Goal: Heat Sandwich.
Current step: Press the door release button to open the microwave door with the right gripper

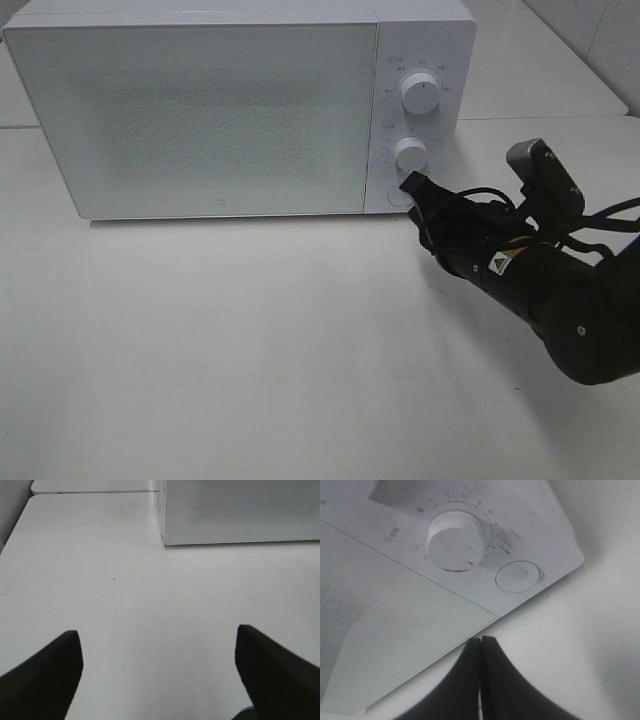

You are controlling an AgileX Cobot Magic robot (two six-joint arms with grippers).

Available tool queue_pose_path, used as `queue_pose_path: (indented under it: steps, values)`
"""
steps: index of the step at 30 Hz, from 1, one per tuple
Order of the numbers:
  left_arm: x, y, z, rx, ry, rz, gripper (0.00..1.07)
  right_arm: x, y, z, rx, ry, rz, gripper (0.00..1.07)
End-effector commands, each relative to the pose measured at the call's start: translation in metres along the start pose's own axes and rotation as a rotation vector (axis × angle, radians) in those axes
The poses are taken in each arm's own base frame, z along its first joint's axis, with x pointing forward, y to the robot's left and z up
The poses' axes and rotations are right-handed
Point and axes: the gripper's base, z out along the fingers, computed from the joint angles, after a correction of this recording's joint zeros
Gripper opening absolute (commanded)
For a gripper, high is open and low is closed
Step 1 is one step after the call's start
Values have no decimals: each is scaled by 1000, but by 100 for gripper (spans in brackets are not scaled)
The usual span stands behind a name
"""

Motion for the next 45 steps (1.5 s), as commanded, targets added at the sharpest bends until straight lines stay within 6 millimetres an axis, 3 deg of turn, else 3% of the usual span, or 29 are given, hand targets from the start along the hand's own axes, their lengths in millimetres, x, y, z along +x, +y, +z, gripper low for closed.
queue_pose_path:
  steps: [1, 14, 45]
  values:
    - [1, 0, -2, 8, -27, 1, 77, 0, 7, 13, -26, -13, 101, 0]
    - [1, 0, -2, 8, -27, 1, 77, 6, 0, 51, 4, -68, 524, 0]
    - [1, 0, -2, 8, -27, 1, 77, -4, 2, 69, 165, -153, 682, 0]
